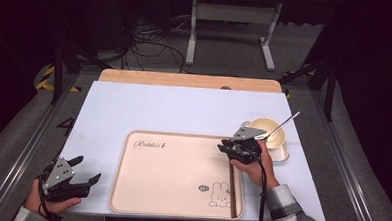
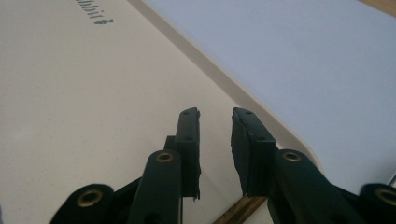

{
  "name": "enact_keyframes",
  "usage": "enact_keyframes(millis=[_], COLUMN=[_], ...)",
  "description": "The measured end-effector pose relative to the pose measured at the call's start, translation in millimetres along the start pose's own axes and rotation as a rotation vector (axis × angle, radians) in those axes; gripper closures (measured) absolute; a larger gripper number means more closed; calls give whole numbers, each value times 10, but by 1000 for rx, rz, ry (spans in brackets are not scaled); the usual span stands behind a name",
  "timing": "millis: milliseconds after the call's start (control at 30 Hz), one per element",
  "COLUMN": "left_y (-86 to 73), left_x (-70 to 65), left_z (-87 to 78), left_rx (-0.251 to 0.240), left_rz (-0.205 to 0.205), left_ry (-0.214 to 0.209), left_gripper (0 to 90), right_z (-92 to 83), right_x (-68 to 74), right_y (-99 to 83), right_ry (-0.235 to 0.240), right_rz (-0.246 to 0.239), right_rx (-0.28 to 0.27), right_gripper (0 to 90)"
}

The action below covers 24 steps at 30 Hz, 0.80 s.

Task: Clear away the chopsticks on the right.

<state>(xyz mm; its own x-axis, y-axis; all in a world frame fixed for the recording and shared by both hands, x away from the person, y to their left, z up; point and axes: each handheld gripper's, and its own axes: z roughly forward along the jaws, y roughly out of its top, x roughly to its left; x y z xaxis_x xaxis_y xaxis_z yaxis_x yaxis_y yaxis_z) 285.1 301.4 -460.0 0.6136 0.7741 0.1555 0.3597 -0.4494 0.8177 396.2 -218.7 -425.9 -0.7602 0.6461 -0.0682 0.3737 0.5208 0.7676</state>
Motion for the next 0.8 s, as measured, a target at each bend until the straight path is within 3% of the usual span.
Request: enact_keyframes(millis=[233,400,533,800], left_y=[-3,-8,-6,-3], left_x=[-6,-2,3,4], left_z=[-11,-10,3,23], left_rx=[-1,-1,3,6], left_rz=[8,4,6,9], left_ry=[-3,-12,-14,-28], left_gripper=[200,200,200,194], right_z=[-135,-321,-411,-609], right_x=[100,161,140,-27], right_y=[30,57,60,48], right_ry=[-5,-36,-48,-118], right_rz=[-33,-72,-64,-26], right_rx=[-24,-49,-69,-105], right_gripper=[695,664,653,620])
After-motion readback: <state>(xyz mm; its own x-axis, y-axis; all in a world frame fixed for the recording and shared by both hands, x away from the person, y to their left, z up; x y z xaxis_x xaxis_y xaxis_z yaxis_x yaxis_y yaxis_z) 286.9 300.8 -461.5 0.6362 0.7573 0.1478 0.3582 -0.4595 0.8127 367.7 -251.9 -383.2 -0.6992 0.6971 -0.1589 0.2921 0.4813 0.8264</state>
